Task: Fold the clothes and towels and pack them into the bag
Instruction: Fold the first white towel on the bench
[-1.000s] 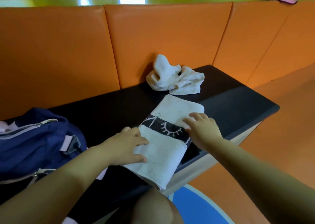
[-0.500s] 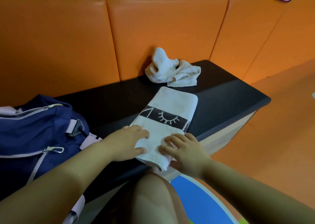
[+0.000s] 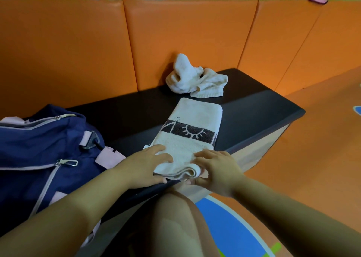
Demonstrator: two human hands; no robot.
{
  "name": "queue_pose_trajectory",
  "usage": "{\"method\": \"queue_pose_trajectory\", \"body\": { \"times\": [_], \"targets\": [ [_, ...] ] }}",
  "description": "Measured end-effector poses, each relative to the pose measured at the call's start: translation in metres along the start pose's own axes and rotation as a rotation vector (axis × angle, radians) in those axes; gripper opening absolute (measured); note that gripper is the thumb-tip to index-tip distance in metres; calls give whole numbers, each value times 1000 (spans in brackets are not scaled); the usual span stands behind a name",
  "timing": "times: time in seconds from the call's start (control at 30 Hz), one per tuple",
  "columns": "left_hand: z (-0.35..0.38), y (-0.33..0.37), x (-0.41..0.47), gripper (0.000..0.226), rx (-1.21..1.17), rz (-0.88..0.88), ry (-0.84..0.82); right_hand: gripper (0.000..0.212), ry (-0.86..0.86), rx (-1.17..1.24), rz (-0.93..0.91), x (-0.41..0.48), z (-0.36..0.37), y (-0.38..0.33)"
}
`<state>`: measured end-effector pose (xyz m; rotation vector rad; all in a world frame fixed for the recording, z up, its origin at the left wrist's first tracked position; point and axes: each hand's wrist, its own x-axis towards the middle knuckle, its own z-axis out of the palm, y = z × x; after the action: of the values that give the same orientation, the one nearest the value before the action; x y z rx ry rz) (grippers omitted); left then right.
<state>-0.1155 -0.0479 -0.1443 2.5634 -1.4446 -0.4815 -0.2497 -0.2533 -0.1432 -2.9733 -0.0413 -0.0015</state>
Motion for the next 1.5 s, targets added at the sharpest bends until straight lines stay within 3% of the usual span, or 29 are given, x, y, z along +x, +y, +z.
{"method": "queue_pose_trajectory", "body": {
  "times": [0.07,0.13,0.2,0.27,0.43,0.57,0.63,0.73,0.87,1.0,1.13,1.23,1.37,1.5],
  "targets": [
    [4,0,-3,50,7,27,61,69,12,3,19,0,1,-3],
    [5,3,-6,48,3,66,126,60,106,34,-10,-2,2,-5],
    [3,6,-6,65,15,70,155,36,223,61,-86,-4,3,-4],
    [0,9,-6,78,7,33,120,26,254,117,-118,-5,1,-1],
    [6,7,-7,78,44,45,121,57,179,427,96,-10,-15,2],
    [11,9,-9,98,73,9,20,59,97,483,156,-16,-14,11],
    [15,6,-9,86,43,11,59,55,88,502,170,-18,-14,13],
    [15,4,-13,43,-69,49,239,60,93,533,183,-20,-17,16],
    [-3,6,-13,17,-350,0,239,64,122,667,208,-17,-28,22],
    [-31,9,-5,12,-682,-33,318,41,265,717,277,-2,-46,26],
    [-54,15,21,19,-756,-100,460,21,353,757,380,26,-60,36],
    [-64,16,49,12,-726,-165,517,29,354,836,479,45,-68,51],
    [-71,6,89,9,-725,-224,557,63,226,1052,422,55,-72,77],
    [-69,-5,125,20,-691,-238,554,72,270,897,538,70,-61,93]
  ]
}}
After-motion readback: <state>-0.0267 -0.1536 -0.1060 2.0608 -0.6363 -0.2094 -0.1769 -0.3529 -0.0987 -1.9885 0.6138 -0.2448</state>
